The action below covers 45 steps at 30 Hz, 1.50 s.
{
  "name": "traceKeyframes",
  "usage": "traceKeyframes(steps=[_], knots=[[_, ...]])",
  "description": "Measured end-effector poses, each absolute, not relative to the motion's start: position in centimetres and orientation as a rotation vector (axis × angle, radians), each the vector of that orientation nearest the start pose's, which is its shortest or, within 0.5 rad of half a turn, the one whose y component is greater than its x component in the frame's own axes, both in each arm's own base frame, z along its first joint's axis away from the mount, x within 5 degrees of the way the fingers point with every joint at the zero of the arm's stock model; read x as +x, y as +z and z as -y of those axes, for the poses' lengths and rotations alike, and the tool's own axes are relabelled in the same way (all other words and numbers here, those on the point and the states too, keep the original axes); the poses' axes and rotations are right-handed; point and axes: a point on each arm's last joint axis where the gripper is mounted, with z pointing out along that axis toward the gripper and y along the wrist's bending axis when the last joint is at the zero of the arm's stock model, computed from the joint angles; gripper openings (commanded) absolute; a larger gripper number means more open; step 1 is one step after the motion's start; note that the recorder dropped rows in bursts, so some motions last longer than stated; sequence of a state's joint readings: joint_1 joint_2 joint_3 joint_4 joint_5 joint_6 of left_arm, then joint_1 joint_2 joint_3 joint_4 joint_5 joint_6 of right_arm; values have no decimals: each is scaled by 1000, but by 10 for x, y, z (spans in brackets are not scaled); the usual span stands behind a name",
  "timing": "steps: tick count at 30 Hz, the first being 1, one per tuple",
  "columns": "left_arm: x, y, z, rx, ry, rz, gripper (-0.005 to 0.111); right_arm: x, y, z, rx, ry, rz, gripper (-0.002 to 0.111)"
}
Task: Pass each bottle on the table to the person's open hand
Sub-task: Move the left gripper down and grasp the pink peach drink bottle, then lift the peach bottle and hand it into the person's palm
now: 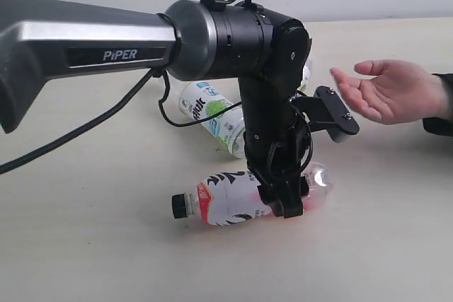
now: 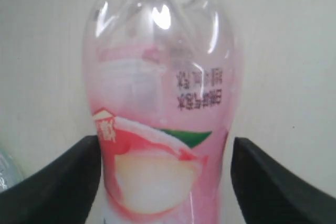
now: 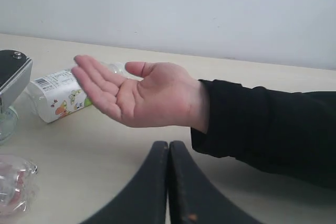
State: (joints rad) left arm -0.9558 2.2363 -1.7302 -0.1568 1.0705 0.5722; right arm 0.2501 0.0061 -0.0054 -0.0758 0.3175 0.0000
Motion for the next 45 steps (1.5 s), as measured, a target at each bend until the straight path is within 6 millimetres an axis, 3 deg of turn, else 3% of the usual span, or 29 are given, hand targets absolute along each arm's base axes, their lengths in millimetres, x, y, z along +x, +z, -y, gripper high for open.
traceKeyframes(steps=[12,22,24,31,32,39,42,45], knots=[[251,150,376,2034,-240,-2288,68,53,186,-11,-272,106,-1781,0],[251,137,377,2049,-234,-2316,66,53,186,-11,-272,106,-1781,0],[251,137,377,2047,-234,-2319,58,53,186,-11,-272,106,-1781,0],[250,137,376,2020,-237,-2353,4,53,186,-11,-272,106,-1781,0],[250,137,376,2009,-240,-2367,0,53,186,-11,-272,106,-1781,0],[248,143,374,1951,-250,-2445,0,53,186,-11,-272,106,-1781,0],[247,159,374,1877,-267,-2466,0,53,186,-11,-272,106,-1781,0],[247,190,375,1724,-309,-2489,0,53,186,-11,-272,106,-1781,0]])
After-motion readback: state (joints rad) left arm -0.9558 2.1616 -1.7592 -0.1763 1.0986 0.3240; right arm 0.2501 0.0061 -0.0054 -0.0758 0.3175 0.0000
